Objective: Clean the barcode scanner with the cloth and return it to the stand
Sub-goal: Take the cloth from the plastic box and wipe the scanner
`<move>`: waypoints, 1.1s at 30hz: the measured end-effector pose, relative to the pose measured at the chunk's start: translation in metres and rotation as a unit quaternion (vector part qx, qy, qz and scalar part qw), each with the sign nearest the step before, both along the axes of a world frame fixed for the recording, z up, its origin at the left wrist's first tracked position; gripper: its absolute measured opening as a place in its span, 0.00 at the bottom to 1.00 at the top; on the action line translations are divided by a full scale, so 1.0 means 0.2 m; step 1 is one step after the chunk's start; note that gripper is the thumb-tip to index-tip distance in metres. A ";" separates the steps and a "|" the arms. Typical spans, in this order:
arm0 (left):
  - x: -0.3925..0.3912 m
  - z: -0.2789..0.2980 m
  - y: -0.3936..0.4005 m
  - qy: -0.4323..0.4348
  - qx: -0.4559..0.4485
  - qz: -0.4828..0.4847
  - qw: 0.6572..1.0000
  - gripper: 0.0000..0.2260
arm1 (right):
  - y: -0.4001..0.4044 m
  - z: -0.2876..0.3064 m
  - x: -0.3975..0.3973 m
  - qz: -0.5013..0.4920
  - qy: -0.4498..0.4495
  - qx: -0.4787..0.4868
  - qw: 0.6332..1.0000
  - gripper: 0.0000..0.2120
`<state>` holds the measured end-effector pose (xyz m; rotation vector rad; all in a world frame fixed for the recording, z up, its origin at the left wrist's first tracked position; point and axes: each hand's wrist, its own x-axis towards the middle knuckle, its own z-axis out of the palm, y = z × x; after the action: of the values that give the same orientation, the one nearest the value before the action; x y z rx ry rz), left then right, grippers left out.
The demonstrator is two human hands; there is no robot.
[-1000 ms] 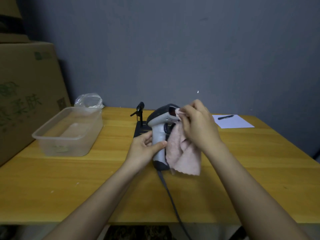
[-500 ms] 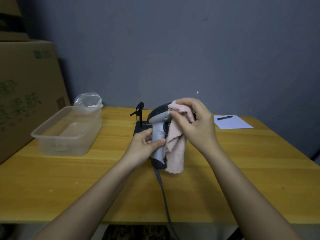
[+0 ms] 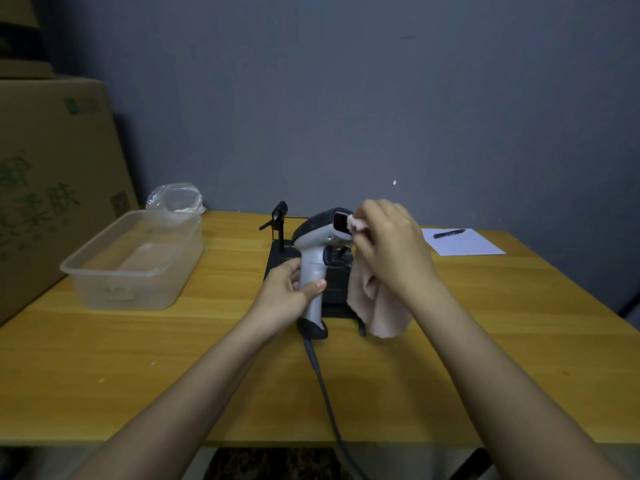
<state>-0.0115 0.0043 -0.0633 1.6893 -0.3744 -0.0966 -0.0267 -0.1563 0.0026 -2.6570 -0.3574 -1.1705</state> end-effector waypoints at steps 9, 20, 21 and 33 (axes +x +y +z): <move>0.00 -0.01 0.00 -0.002 0.022 -0.014 1.000 0.17 | -0.01 0.07 -0.05 0.104 0.077 0.150 0.980 0.05; -0.01 -0.02 -0.03 0.000 0.038 0.011 0.999 0.16 | -0.02 -0.03 0.02 0.000 0.012 0.079 0.997 0.03; -0.01 -0.03 -0.02 0.004 0.039 0.017 0.999 0.16 | -0.03 -0.02 0.03 -0.004 0.041 0.060 0.997 0.03; 0.01 0.00 -0.01 -0.009 0.043 0.026 0.999 0.12 | -0.04 -0.04 0.01 0.054 -0.020 0.079 0.995 0.04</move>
<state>-0.0096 0.0021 -0.0638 1.7856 -0.3434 -0.0599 -0.0239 -0.1634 -0.0063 -2.4502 -0.3921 -1.1688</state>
